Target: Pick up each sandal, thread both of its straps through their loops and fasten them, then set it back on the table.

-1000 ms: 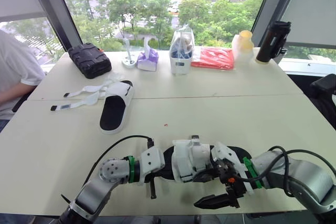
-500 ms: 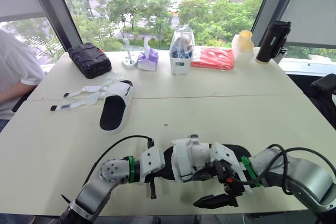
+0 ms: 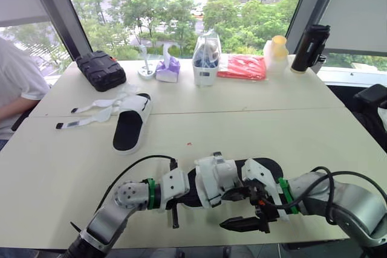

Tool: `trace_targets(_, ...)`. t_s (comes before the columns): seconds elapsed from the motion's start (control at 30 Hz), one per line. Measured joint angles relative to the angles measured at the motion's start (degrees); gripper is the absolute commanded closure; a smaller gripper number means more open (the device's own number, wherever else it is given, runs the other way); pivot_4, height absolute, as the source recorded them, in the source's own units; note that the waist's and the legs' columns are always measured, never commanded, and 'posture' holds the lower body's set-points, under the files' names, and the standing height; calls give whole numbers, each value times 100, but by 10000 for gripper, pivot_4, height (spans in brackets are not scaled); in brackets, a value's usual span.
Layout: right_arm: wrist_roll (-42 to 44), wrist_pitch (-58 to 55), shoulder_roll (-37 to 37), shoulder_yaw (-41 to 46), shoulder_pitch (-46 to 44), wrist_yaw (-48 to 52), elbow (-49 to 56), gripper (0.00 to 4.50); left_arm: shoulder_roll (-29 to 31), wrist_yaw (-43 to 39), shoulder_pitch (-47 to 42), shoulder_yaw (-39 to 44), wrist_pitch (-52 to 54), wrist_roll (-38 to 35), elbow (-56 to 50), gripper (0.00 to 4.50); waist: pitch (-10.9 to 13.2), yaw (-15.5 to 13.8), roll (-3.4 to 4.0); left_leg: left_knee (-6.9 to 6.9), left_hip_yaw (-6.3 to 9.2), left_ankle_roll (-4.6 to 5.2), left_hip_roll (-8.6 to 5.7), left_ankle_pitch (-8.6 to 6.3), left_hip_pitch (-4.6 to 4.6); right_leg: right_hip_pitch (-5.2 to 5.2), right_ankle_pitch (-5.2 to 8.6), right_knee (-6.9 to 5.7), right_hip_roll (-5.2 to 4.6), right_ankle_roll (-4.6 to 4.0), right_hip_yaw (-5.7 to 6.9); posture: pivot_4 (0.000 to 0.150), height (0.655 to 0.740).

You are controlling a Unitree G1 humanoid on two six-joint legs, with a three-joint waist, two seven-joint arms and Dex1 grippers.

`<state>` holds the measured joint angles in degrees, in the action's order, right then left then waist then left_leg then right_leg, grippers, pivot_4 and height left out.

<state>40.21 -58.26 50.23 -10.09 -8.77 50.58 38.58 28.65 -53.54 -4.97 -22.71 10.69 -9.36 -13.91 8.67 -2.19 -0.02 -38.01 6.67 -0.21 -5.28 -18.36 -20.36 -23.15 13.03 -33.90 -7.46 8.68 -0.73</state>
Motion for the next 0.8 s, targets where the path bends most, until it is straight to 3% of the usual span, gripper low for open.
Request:
trace_targets(0.4,333,-291,-81,156,-46,42,-67,8424,-4,-54,-20,0,-7,-2,13,45000,0,-6,0,0,2,-1,2,0,-3,-3,0,0,3,-1,0,1500,7400)
trace_targets(0.8,131,24,-163,-316,-256,624,-422,8424,-51,-58,23,-4,-27,-3,-10,45000,4,-15,-1,5,2,-1,-2,-2,-12,-10,-12,4,-1,-17,1,1500,7400)
